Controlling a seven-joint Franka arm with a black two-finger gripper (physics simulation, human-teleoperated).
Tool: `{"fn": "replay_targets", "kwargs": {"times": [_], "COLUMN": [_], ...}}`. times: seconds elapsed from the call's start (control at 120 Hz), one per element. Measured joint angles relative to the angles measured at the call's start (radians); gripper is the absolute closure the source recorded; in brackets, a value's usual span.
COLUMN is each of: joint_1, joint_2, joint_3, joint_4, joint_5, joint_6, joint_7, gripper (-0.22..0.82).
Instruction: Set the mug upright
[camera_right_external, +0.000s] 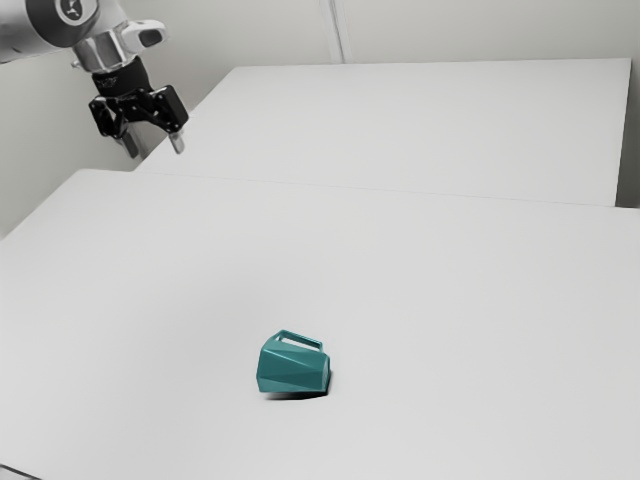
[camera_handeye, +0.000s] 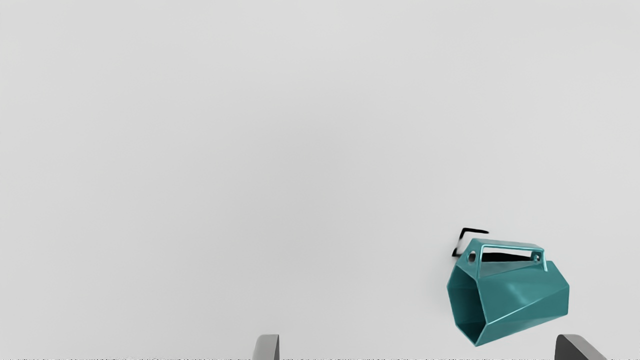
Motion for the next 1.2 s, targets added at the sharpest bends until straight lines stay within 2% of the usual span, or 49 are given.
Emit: {"fn": "replay_targets", "kwargs": {"times": [0.292,0.517,0.733,1.017,1.2], "joint_1": [-0.023,-0.021,-0.018,-0.020,-0.018], "joint_2": [0.031,0.022,0.015,0.018,0.022], "joint_3": [0.005,0.020,0.061,0.083,0.090], "joint_4": [-0.030,-0.215,-0.387,-0.595,-0.677], "joint_5": [-0.034,-0.158,-0.316,-0.519,-0.600], "joint_6": [-0.011,0.015,0.050,0.142,0.188], "joint_7": [0.007,0.006,0.015,0.100,0.174], "gripper": [0.00,0.00,0.00,0.00,0.00]}}
